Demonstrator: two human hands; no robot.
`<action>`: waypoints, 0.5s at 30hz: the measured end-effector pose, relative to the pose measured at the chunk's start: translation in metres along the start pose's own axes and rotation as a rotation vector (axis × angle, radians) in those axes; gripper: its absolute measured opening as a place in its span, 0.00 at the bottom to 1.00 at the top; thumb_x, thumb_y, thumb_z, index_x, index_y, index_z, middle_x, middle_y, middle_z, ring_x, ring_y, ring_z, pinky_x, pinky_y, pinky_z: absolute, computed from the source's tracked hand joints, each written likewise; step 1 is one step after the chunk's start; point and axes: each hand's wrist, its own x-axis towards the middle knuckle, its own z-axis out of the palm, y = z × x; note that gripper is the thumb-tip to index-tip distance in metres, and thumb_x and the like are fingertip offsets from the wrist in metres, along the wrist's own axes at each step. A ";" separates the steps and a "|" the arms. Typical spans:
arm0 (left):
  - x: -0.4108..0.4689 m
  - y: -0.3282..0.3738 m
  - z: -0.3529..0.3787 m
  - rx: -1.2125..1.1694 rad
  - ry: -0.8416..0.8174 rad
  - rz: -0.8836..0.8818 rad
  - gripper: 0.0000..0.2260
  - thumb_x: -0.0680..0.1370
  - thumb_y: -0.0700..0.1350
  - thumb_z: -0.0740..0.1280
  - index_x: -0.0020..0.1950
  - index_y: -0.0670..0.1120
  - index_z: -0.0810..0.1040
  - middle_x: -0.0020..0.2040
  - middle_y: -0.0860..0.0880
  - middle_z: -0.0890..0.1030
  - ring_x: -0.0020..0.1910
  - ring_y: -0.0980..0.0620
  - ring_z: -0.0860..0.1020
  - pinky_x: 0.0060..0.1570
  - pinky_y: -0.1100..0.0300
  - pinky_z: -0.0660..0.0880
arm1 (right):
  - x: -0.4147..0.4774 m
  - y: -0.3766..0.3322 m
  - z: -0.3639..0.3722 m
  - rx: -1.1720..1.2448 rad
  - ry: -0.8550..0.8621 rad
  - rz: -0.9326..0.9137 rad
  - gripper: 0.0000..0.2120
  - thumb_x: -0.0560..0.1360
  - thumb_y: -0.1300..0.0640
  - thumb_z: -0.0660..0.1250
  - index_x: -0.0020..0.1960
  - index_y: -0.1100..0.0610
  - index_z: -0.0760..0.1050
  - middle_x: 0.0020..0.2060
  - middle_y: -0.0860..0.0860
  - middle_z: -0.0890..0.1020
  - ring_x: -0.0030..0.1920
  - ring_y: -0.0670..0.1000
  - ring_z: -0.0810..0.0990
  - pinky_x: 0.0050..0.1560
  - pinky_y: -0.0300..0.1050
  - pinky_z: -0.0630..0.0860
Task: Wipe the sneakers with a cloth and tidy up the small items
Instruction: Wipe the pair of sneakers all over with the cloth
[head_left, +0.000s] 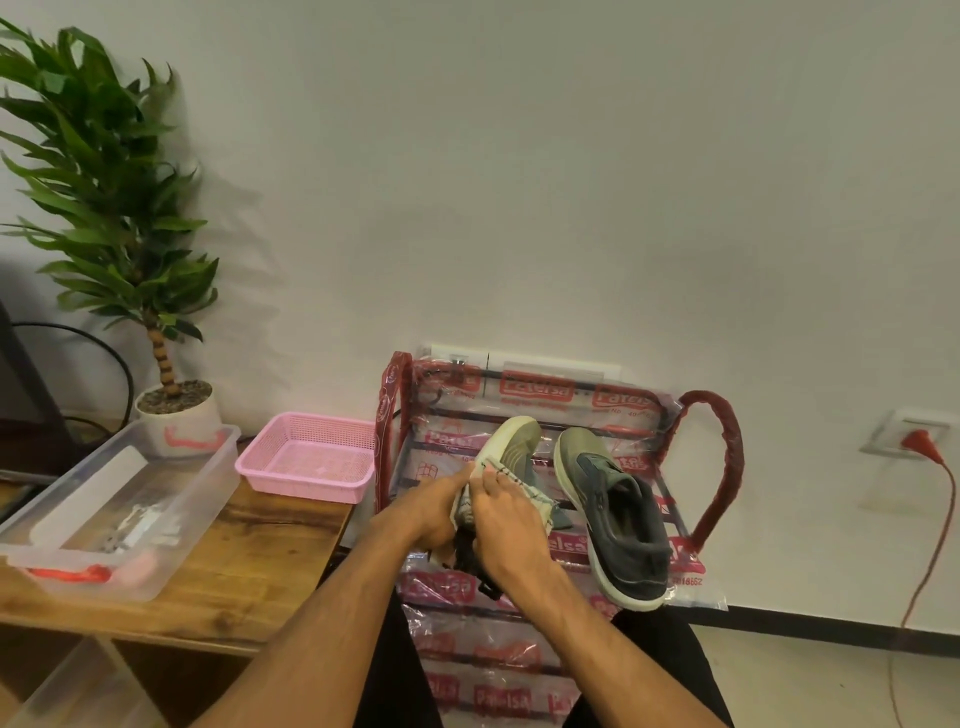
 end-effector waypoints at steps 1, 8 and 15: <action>-0.001 0.001 0.000 0.008 -0.002 -0.007 0.47 0.73 0.36 0.70 0.77 0.64 0.44 0.70 0.43 0.71 0.64 0.43 0.74 0.63 0.47 0.73 | -0.007 0.001 0.001 0.015 -0.002 0.002 0.33 0.73 0.67 0.66 0.75 0.65 0.57 0.72 0.61 0.66 0.73 0.59 0.62 0.74 0.49 0.57; -0.002 0.006 0.000 0.023 -0.034 -0.061 0.51 0.71 0.33 0.72 0.79 0.60 0.42 0.69 0.43 0.71 0.63 0.44 0.73 0.61 0.48 0.74 | -0.035 0.014 -0.012 0.236 -0.106 0.048 0.19 0.70 0.66 0.66 0.59 0.53 0.77 0.51 0.54 0.82 0.51 0.57 0.80 0.51 0.52 0.78; -0.001 0.005 0.001 0.044 -0.026 -0.054 0.50 0.72 0.34 0.72 0.79 0.59 0.42 0.74 0.40 0.65 0.71 0.40 0.67 0.66 0.48 0.70 | -0.027 0.051 -0.034 0.407 0.053 0.299 0.10 0.70 0.65 0.64 0.45 0.55 0.81 0.36 0.53 0.83 0.39 0.55 0.81 0.41 0.52 0.79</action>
